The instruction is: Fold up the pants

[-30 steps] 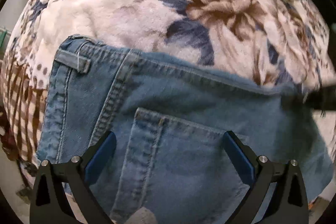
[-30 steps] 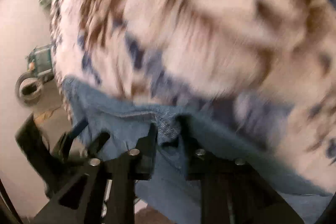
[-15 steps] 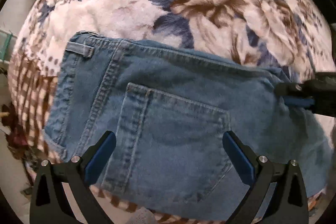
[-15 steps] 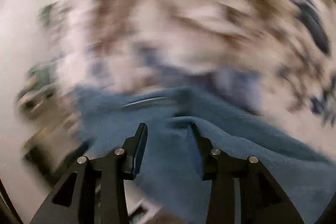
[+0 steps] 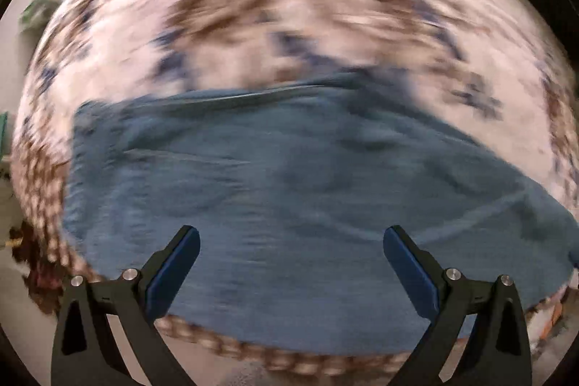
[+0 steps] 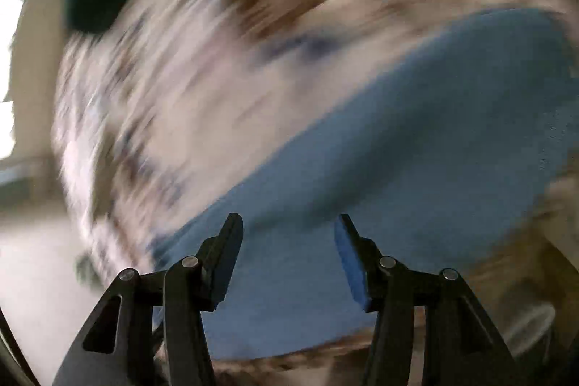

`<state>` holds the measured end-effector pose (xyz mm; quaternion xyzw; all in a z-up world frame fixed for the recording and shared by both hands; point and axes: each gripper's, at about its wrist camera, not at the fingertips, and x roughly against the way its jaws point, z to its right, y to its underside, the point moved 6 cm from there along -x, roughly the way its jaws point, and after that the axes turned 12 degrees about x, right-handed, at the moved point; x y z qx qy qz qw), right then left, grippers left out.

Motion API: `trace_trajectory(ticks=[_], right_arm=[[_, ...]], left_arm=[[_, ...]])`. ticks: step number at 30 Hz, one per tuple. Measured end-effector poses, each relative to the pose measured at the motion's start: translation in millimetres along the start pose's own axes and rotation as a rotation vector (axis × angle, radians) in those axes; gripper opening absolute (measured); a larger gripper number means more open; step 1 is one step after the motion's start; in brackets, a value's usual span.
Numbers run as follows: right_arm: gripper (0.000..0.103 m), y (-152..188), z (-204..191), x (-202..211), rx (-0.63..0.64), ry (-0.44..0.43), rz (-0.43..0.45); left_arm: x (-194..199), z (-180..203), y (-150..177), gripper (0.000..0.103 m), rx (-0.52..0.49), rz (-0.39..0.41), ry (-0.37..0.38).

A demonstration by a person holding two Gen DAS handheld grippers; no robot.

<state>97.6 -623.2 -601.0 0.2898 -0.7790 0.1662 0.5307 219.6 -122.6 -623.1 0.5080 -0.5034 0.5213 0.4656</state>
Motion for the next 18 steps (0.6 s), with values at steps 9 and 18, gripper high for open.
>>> trace_trajectory(ticks=[9, 18], right_arm=[[0.061, -125.3, 154.3, 81.7, 0.001, 0.228, 0.105], [0.019, -129.9, 153.2, 34.1, 0.121, 0.135, -0.129]], left_arm=[[11.9, 238.3, 38.3, 0.103, -0.359, 0.032, 0.098], [-8.1, 290.3, 71.5, 0.103, -0.472, -0.003, 0.084]])
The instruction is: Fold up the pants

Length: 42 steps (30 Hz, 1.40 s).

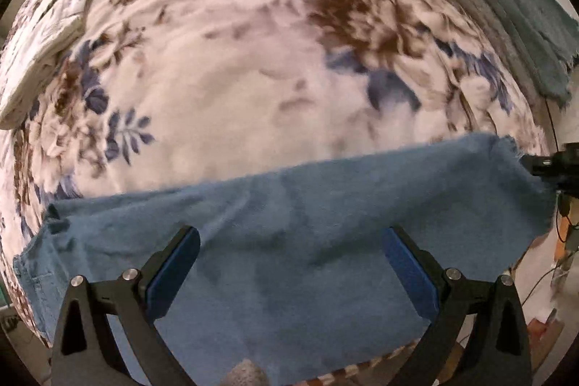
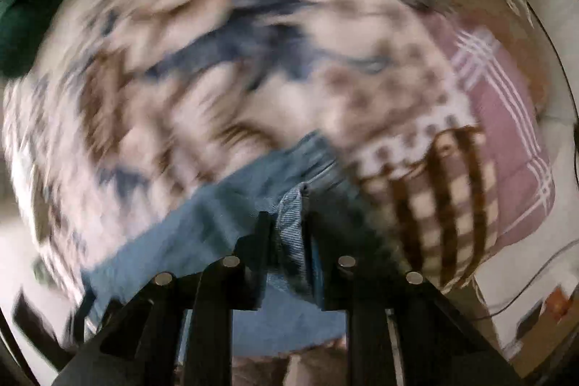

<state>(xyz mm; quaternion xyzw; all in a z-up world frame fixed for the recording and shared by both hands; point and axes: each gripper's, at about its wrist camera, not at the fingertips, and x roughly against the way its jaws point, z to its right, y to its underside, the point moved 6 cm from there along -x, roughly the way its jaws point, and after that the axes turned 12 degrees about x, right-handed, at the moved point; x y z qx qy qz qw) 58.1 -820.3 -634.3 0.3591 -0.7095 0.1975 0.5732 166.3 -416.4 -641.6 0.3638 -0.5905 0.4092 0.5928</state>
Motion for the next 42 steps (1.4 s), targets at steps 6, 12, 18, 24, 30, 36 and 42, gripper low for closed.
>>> trace_trajectory(ticks=[6, 12, 18, 24, 30, 36, 42], right_arm=[[0.031, 6.9, -30.2, 76.1, 0.232, 0.157, 0.356], [0.043, 10.6, 43.0, 59.8, -0.021, 0.110, 0.283], [0.043, 89.5, 93.3, 20.8, -0.368, -0.165, 0.178], [0.043, 110.8, 85.8, -32.8, -0.440, -0.319, 0.189], [0.038, 108.9, 79.0, -29.8, -0.444, -0.311, 0.328], [0.027, 116.9, 85.2, -39.0, -0.444, -0.266, 0.331], [0.018, 116.1, 61.3, -10.6, -0.348, -0.181, 0.395]], left_arm=[[-18.3, -14.1, 7.4, 0.103, 0.017, -0.040, -0.048], [-18.5, -23.3, 5.6, 0.103, 0.047, -0.044, -0.047], [-23.4, -14.7, 10.8, 0.103, 0.052, -0.076, -0.028], [-25.6, -18.2, 17.4, 0.103, 0.017, -0.071, -0.041], [-32.7, -13.9, 20.1, 0.103, 0.027, -0.077, -0.053], [-34.1, -19.3, 21.7, 0.103, 0.029, -0.076, -0.049], [-29.6, -16.5, 20.7, 0.103, 0.019, -0.071, -0.046]])
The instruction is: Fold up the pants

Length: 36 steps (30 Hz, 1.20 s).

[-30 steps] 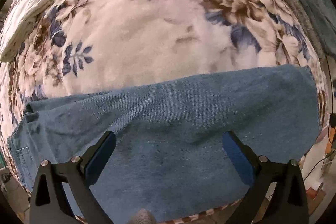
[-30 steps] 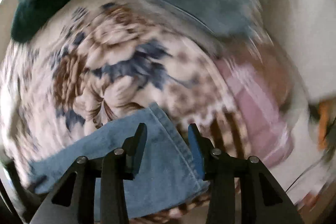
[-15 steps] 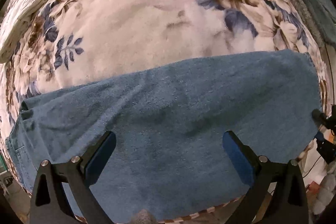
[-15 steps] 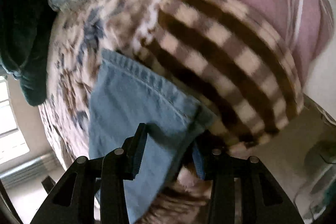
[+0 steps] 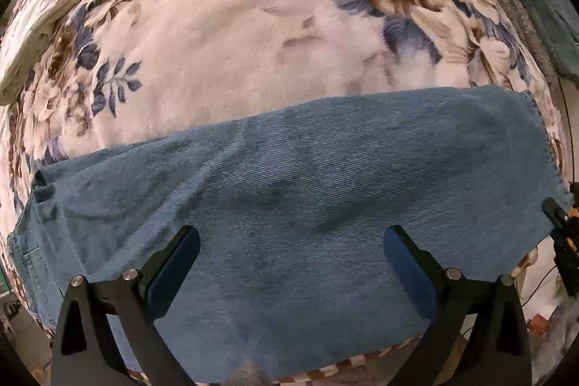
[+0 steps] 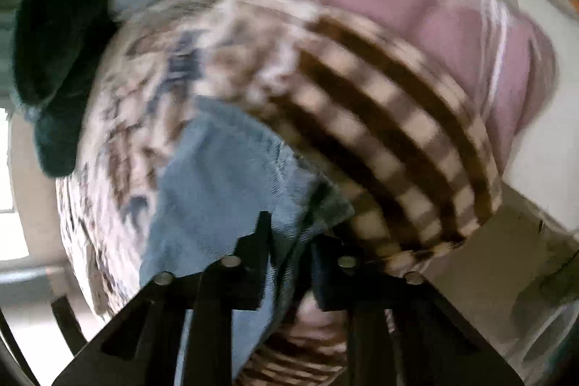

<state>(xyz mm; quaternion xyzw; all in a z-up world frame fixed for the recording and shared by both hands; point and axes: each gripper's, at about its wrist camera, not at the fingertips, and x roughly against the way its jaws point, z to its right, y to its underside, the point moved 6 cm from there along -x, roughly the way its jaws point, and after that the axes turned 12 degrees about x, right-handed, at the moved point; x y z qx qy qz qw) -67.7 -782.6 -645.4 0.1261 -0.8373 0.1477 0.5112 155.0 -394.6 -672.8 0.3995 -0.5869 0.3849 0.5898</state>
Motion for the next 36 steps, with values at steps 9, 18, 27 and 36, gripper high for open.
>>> trace_trajectory(ticks=[9, 18, 27, 36], right_arm=[[0.024, 31.6, -2.8, -37.8, -0.082, -0.075, -0.164], [0.025, 18.8, -7.2, -41.9, -0.063, -0.185, -0.085], [0.023, -6.7, -28.1, -56.1, -0.130, -0.375, 0.042], [0.038, -15.9, -51.1, -68.9, -0.081, -0.381, 0.061]], left_arm=[[-7.7, 6.1, 5.5, 0.103, 0.008, -0.012, 0.012], [-34.9, -6.5, 12.3, 0.103, 0.034, -0.053, -0.007], [-64.1, -12.8, 12.7, 0.103, 0.051, -0.075, 0.006], [-76.6, -23.3, -2.0, 0.103, 0.113, -0.106, 0.023]])
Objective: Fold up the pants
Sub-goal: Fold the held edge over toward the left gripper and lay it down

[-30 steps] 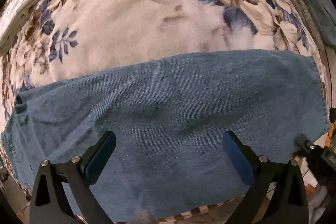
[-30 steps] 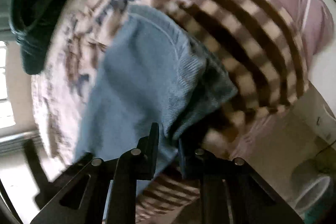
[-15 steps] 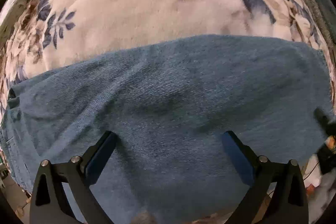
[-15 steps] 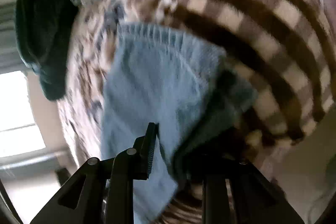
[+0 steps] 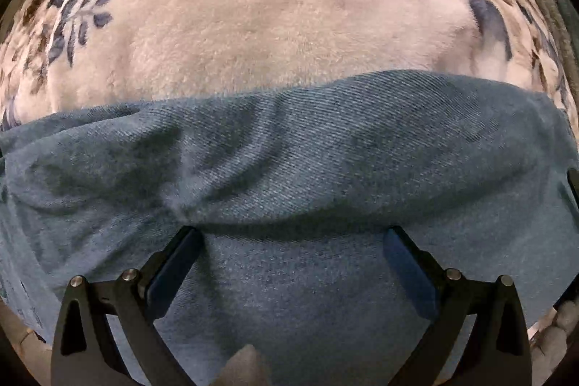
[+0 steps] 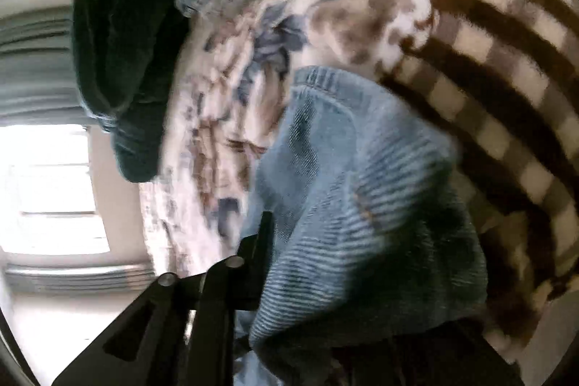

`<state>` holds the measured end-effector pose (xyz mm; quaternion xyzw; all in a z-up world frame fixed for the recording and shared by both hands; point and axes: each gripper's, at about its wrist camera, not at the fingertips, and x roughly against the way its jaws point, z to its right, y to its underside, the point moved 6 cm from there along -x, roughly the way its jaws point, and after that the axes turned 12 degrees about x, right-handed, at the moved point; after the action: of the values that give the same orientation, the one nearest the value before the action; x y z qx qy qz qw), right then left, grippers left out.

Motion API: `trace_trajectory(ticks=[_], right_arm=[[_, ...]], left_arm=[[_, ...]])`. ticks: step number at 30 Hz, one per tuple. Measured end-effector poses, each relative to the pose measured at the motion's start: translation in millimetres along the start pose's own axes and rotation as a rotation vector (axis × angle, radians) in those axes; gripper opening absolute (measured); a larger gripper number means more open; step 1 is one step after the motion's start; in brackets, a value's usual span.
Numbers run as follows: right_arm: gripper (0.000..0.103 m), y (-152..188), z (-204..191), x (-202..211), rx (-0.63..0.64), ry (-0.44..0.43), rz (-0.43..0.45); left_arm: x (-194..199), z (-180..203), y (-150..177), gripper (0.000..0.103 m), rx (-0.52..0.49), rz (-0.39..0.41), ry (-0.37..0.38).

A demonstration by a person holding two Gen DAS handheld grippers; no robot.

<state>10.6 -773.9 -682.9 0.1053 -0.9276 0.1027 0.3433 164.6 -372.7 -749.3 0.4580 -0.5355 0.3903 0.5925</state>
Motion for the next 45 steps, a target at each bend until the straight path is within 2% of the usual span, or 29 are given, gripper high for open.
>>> trace_trajectory(ticks=[1, 2, 5, 6, 9, 13, 16, 20, 26, 30, 32, 35, 36, 37, 38, 39, 40, 41, 42, 44, 45], right_arm=[[0.044, 0.3, 6.3, -10.7, -0.034, -0.017, -0.032], [0.043, 0.7, 12.1, -18.7, -0.061, -0.018, -0.056], [0.012, -6.0, 13.0, -28.1, -0.061, 0.042, -0.042], [0.007, -8.7, 9.0, -27.8, -0.052, 0.057, -0.035], [0.006, -10.5, -14.0, -14.2, -0.016, 0.093, 0.024], [0.006, -3.0, -57.8, 9.5, 0.065, 0.073, 0.080], [0.006, 12.1, -103.0, 24.7, 0.126, 0.035, 0.089], [0.006, 36.1, -162.4, 15.0, 0.202, 0.000, 0.057], [0.006, 119.6, -244.5, -14.9, 0.338, -0.027, -0.030], [0.006, 201.4, -294.6, -64.3, 0.446, -0.047, -0.112], [0.006, 241.3, -310.6, -84.4, 0.507, -0.036, -0.145], [0.006, 316.6, -329.4, -127.8, 0.709, 0.048, -0.204], [0.007, 346.9, -330.8, -148.5, 0.784, 0.079, -0.255], [0.009, 379.4, -326.5, -173.7, 0.859, 0.145, -0.348], [0.014, 406.6, -319.7, -196.7, 0.918, 0.251, -0.452], [0.018, 427.3, -313.0, -207.6, 0.959, 0.319, -0.526], [0.021, 442.7, -312.5, -214.2, 1.004, 0.357, -0.562], [0.033, 455.4, -316.0, -215.1, 1.049, 0.374, -0.575], [0.052, 465.0, -323.1, -213.1, 1.079, 0.355, -0.584], [0.075, 476.9, -333.1, -208.1, 1.077, 0.283, -0.637], [0.076, 480.3, -337.3, -203.5, 1.050, 0.246, -0.666]], left_arm=[[-1.5, 3.8, -5.3, 0.103, -0.002, -0.007, -0.006], [-2.0, 3.7, -6.4, 0.103, 0.000, -0.015, -0.008], [1.1, 5.7, -12.3, 0.103, 0.005, -0.020, 0.009], [4.6, 4.0, -14.5, 0.103, 0.008, -0.015, 0.024], [14.1, -3.7, -16.3, 0.103, 0.010, 0.004, 0.060], [28.6, -29.4, -22.3, 0.103, 0.027, 0.049, 0.065], [36.5, -57.1, -27.8, 0.103, 0.078, 0.053, 0.085], [42.3, -118.1, -36.7, 0.103, 0.163, 0.050, 0.103], [60.1, -229.4, -42.3, 0.103, 0.284, 0.060, 0.098], [78.6, -326.6, -43.9, 0.103, 0.374, 0.095, 0.043], [89.0, -387.1, -41.8, 0.103, 0.425, 0.122, -0.006], [97.7, -459.5, -35.1, 0.103, 0.479, 0.146, -0.062], [98.9, -477.1, -32.6, 0.103, 0.493, 0.148, -0.067], [100.4, -497.6, -28.9, 0.103, 0.511, 0.151, -0.070], [101.5, -512.4, -25.8, 0.103, 0.528, 0.152, -0.070], [102.3, -526.2, -22.5, 0.103, 0.544, 0.151, -0.064], [104.1, -544.5, -14.4, 0.103, 0.562, 0.150, -0.053], [104.6, -555.6, -10.7, 0.103, 0.578, 0.149, -0.047], [104.7, -566.0, -4.7, 0.103, 0.588, 0.147, -0.038], [100.6, -567.9, 10.8, 0.103, 0.605, 0.140, 0.007], [102.3, -570.0, 7.6, 0.103, 0.608, 0.136, 0.029]])
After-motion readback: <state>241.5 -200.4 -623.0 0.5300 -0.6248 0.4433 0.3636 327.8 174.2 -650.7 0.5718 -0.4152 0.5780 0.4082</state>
